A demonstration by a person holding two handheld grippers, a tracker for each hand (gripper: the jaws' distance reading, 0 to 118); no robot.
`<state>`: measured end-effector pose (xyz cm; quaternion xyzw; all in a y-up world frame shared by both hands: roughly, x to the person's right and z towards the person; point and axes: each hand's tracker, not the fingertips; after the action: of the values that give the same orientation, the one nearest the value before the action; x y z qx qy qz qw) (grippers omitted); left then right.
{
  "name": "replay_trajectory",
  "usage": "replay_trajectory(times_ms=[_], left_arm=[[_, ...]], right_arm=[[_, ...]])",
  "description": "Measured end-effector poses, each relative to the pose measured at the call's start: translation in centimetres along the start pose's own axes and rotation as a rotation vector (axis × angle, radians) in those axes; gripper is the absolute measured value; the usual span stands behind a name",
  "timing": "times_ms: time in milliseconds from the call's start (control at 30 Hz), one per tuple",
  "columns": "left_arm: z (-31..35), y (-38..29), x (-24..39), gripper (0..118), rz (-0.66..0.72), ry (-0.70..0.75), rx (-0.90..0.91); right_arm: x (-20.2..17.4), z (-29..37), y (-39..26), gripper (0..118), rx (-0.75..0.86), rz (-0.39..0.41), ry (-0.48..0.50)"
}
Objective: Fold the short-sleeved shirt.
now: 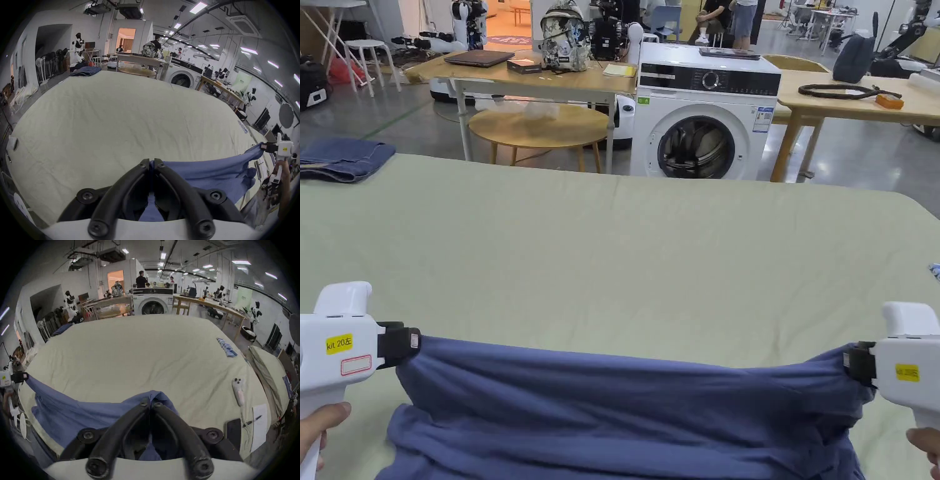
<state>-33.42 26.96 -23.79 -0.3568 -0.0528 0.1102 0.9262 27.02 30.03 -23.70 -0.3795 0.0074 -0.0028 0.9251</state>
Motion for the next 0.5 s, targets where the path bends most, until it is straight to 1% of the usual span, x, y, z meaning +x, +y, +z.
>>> replay_trajectory(times_ms=[133, 300, 333, 400, 500], left_arm=[[2.0, -2.3, -0.1, 0, -0.013, -0.009, -0.020], [3.4, -6.3, -0.4, 0, -0.022, -0.001, -0.081], [3.6, -7.3, -0.4, 0, -0.020, 0.004, -0.098], [3.5, -8.9, -0.7, 0, -0.017, 0.012, -0.143], [2.0, -11.2, -1.0, 0, -0.034, 0.048, -0.236]], right_arm=[[0.1, 2.4, -2.6, 0, -0.007, 0.013, 0.005], [0.0, 3.3, -6.6, 0, -0.080, 0.027, 0.003], [0.1, 3.3, -7.5, 0, -0.096, 0.023, 0.003], [0.0, 2.6, -9.1, 0, -0.146, 0.039, -0.014], [0.3, 0.7, -11.3, 0, -0.211, 0.037, -0.024]])
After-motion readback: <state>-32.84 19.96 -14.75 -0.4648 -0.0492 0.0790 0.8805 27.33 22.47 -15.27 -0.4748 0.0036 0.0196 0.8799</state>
